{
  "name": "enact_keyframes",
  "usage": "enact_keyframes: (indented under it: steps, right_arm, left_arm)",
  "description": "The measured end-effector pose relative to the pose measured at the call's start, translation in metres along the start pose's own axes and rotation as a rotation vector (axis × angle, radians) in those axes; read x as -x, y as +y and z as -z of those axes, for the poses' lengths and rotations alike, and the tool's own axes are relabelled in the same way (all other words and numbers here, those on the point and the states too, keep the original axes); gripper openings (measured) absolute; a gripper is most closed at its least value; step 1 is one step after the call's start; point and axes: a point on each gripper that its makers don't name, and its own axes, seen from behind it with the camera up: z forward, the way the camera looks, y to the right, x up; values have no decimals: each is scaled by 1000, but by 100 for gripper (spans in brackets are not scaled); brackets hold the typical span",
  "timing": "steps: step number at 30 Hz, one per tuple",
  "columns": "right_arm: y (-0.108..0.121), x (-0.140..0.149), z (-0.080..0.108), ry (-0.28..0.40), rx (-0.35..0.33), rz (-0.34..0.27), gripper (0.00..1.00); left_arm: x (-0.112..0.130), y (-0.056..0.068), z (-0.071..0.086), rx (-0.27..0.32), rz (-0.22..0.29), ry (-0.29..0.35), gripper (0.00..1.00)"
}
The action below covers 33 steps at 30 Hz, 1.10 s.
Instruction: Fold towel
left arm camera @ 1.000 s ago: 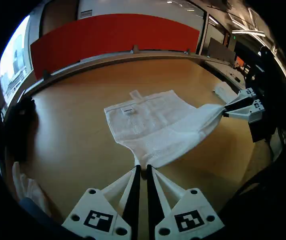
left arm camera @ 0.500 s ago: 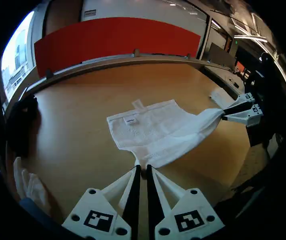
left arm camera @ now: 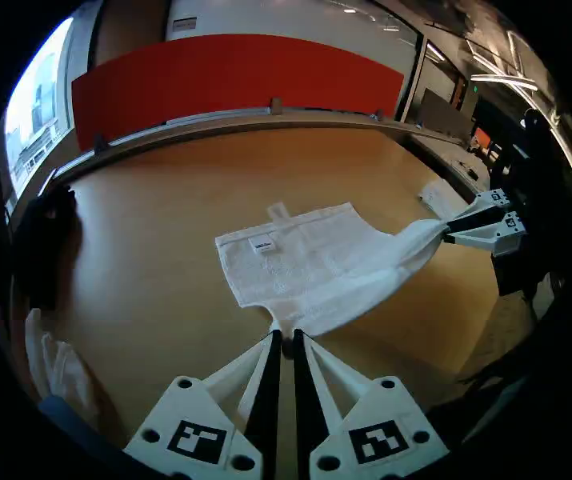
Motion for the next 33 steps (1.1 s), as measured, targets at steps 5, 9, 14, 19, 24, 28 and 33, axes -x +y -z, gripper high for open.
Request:
enact_keyframes:
  steps: [5, 9, 14, 19, 24, 28, 33]
  right_arm:
    - [5, -3, -6, -5, 1, 9, 17]
    - [13, -8, -14, -8, 7, 20, 17]
    - [25, -15, -28, -10, 15, 28, 17]
    - [40, -21, -44, -12, 26, 24, 17]
    - [51, -26, -57, -21, 39, 22, 17]
    - [56, -28, -63, -29, 48, 29, 17]
    - [61, -25, -70, -42, 55, 25, 17]
  left_arm:
    - [-7, -5, -5, -5, 8, 10, 11]
    - [-15, -12, -13, -15, 17, 19, 11]
    - [-24, -23, -27, -33, 29, 28, 11]
    - [-37, -35, -43, -49, 38, 37, 11]
    - [-49, -45, -57, -60, 40, 41, 11]
    - [-54, -52, -66, -69, 34, 37, 11]
    - [-56, -57, -77, -75, 37, 30, 11]
